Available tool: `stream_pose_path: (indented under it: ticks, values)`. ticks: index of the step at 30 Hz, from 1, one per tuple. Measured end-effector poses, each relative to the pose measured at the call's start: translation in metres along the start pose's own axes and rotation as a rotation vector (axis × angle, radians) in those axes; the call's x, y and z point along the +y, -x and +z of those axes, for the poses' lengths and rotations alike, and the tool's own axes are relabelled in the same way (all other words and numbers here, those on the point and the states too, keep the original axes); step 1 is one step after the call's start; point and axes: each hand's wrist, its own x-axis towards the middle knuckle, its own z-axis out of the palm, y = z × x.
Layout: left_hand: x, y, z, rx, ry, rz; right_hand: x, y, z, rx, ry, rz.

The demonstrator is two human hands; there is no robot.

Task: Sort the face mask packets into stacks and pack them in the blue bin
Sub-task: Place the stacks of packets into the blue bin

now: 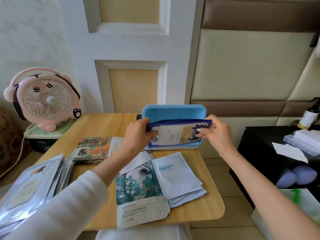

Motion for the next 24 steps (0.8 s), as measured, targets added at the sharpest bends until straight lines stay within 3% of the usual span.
stream_pose_path:
  ticks: [3, 6, 11, 15, 24]
  values:
    - [-0.004, -0.029, 0.022, -0.027, -0.084, 0.055, 0.022, -0.016, -0.002, 0.024, 0.257, -0.067]
    - [-0.020, -0.039, 0.044, -0.175, -0.163, 0.067, 0.050, -0.018, 0.007, -0.099, 0.430, -0.075]
    - [-0.046, -0.033, 0.073, -0.359, -0.623, 0.136, 0.081, -0.018, 0.026, -0.435, 0.777, -0.115]
    - [-0.045, -0.031, 0.089, -0.397, -0.883, 0.210, 0.090, -0.026, 0.034, -0.500, 0.850, -0.171]
    - [-0.039, -0.063, 0.082, -0.635, -0.776, 0.178, 0.090, -0.048, 0.054, -0.370, 1.111, -0.191]
